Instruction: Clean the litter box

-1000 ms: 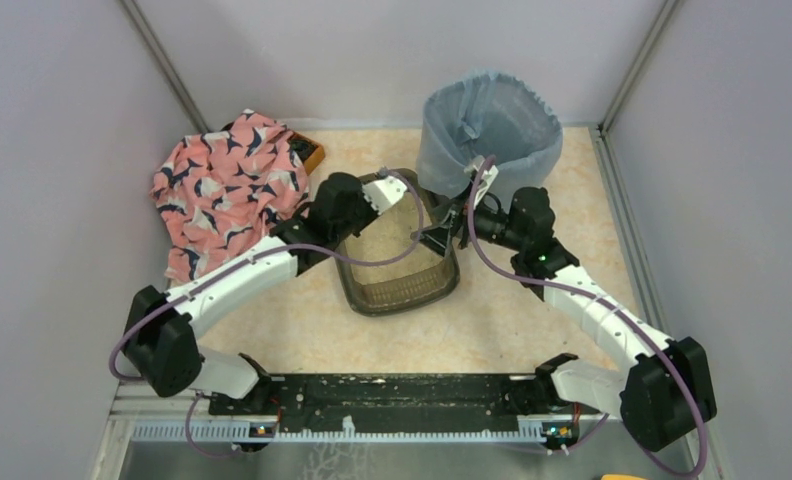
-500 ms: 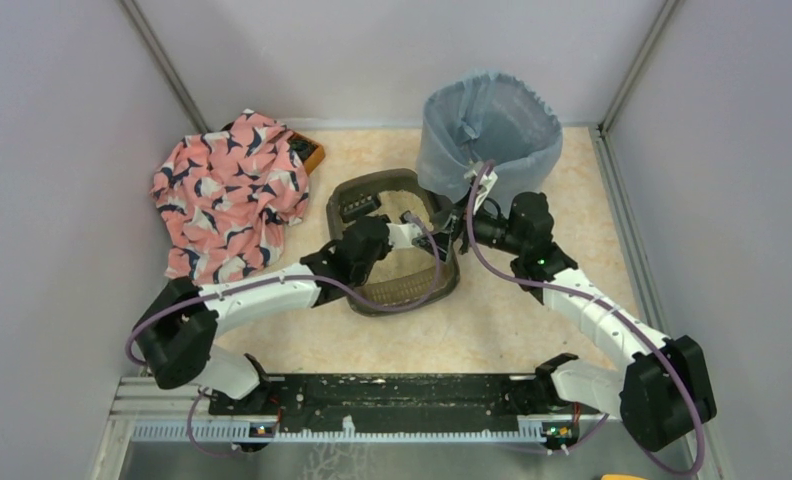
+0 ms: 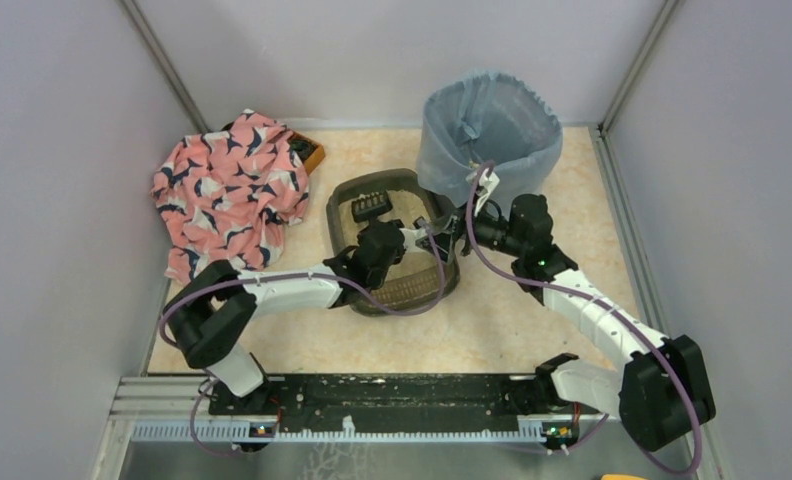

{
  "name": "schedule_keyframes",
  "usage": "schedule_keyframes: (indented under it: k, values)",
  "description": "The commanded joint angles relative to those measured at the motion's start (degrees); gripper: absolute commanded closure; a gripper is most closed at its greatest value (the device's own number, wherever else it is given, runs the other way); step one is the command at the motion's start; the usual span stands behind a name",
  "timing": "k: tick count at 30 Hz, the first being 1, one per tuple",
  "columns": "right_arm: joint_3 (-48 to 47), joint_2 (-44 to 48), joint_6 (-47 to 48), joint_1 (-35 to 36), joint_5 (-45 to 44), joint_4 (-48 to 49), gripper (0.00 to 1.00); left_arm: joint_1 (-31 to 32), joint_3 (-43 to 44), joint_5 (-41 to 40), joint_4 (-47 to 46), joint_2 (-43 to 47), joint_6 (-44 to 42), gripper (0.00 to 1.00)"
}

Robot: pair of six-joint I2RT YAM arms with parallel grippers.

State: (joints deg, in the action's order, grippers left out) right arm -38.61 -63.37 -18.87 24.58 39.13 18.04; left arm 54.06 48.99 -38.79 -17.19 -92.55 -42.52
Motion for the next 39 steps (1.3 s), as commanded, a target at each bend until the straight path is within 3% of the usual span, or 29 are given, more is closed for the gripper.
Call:
schedule_keyframes:
  k: [1,13,22,25,30,39]
  values:
    - [-1.47,2.38,-0.73,0.82,2.85,6.46,0.14,0.26,1.00,0.46,4.23,-5.27,-1.68,1.00]
    - [-1.38,2.47,-0.62,0.82,2.70,6.30,0.14,-0.85,2.49,2.04,7.74,-6.55,-1.18,1.00]
    - [-1.47,2.79,-0.31,0.81,2.13,5.43,0.14,-1.04,12.91,19.13,29.07,-7.86,10.86,1.00]
    - [-1.22,2.91,-0.20,0.82,1.93,5.25,0.14,-0.08,15.52,20.44,33.04,-6.67,12.64,1.00]
    - [-1.20,1.74,-0.67,0.82,2.53,6.28,0.14,0.25,17.17,16.74,35.92,-4.23,14.69,1.00]
    - [-1.12,0.29,-1.06,0.82,2.78,7.25,0.15,0.78,13.00,-0.06,25.09,3.74,6.84,1.00]
